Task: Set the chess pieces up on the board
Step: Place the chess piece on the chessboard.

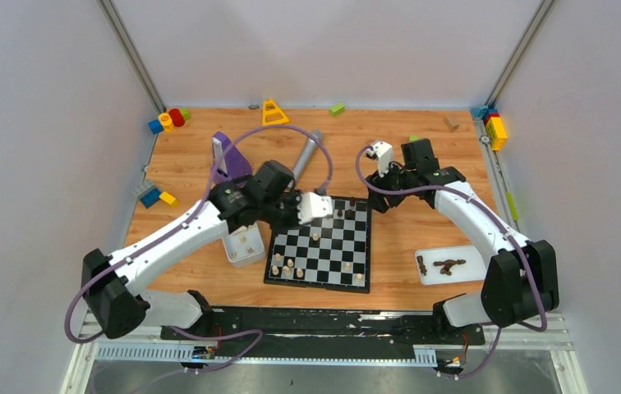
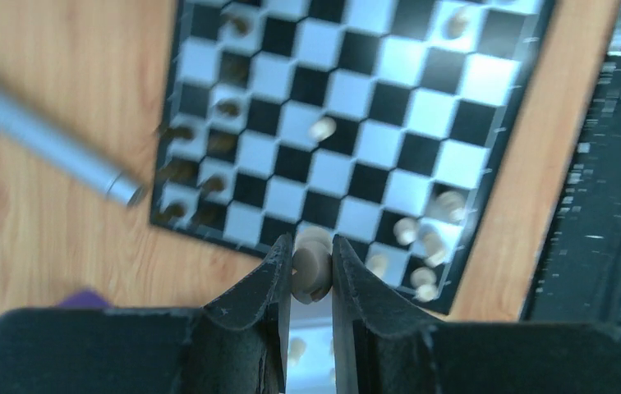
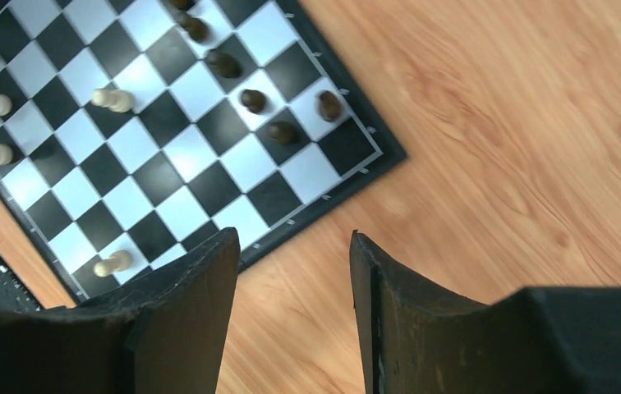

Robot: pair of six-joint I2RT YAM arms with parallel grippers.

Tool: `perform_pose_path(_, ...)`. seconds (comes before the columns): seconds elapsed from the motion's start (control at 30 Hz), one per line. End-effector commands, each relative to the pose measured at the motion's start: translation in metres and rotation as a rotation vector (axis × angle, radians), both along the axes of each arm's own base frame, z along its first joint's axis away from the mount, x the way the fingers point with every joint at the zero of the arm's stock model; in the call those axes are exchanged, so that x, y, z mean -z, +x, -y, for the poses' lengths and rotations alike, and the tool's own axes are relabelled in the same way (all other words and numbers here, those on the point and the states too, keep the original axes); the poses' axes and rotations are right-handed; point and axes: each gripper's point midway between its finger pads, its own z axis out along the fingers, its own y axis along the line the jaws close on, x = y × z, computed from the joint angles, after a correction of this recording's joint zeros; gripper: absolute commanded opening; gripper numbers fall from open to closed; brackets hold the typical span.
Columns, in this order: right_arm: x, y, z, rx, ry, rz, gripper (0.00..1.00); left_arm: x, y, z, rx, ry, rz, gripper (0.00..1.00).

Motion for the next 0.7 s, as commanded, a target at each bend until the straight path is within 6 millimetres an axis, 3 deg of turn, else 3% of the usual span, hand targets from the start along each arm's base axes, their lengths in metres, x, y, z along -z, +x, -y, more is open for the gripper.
perform_pose_path(0.0, -0.036, 0.028, 0.022, 0.105, 0.047, 0.112, 0.53, 0.013, -0.041, 0.046, 0.187, 0.073, -0.029, 0.15)
perform_pose_path(0.17, -0.044, 0.037, 0.047, 0.177, 0.052, 0.141, 0.53, 0.043, -0.079, 0.101, 0.391, 0.126, -0.049, 0.17)
perform_pose_path(0.3, -0.043, 0.037, 0.056, 0.194, 0.060, 0.139, 0.53, 0.063, -0.097, 0.132, 0.479, 0.126, -0.103, 0.17)
perform_pose_path(0.67, -0.036, 0.034, 0.052, 0.169, 0.073, 0.111, 0.53, 0.102, -0.112, 0.169, 0.520, 0.147, -0.157, 0.17)
